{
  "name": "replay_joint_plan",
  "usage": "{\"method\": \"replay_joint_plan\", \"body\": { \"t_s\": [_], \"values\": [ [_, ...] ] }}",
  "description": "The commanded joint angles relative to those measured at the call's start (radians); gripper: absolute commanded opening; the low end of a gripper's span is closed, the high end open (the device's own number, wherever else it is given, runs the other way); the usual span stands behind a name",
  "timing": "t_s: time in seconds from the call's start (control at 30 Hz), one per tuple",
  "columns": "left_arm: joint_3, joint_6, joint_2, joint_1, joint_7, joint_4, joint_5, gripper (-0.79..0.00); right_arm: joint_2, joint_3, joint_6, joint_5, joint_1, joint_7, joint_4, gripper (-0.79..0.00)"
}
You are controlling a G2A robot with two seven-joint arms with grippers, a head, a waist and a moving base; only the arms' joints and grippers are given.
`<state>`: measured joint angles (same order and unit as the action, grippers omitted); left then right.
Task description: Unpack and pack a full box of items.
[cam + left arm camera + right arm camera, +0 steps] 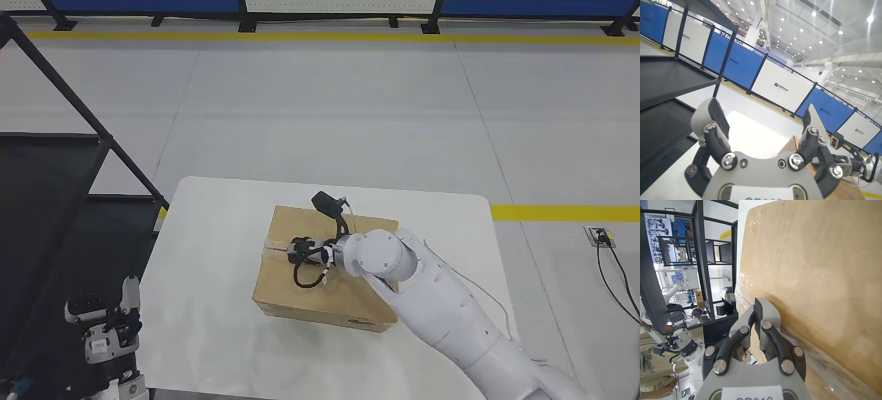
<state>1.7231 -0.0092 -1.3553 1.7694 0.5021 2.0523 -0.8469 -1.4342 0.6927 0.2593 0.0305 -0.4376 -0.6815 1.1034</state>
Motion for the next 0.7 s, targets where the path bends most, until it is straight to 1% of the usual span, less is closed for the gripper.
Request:
{"method": "replay_joint_plan", "body": {
  "t_s": [0.0, 0.2, 0.4, 0.53, 0.67],
  "values": [
    [0.003, -0.007, -0.001, 0.001, 0.001, -0.005, 0.002, 0.000, -0.019, -0.021, -0.009, 0.019, 0.022, 0.006, -0.034, -0.785],
    [0.025, -0.032, -0.002, 0.003, -0.004, -0.014, 0.018, 0.000, -0.078, -0.086, -0.035, 0.056, 0.074, 0.000, -0.118, -0.785],
    [0.035, -0.050, -0.003, -0.008, -0.029, -0.020, 0.021, 0.000, -0.121, -0.115, -0.070, 0.069, 0.099, 0.019, -0.175, -0.785],
    [0.036, -0.059, -0.003, -0.021, -0.049, -0.024, 0.013, 0.000, -0.138, -0.119, -0.074, 0.066, 0.113, 0.015, -0.208, -0.785],
    [0.034, -0.067, -0.003, -0.035, -0.070, -0.023, 0.001, 0.000, -0.135, -0.099, -0.069, 0.053, 0.112, -0.002, -0.211, -0.785]
  ]
}}
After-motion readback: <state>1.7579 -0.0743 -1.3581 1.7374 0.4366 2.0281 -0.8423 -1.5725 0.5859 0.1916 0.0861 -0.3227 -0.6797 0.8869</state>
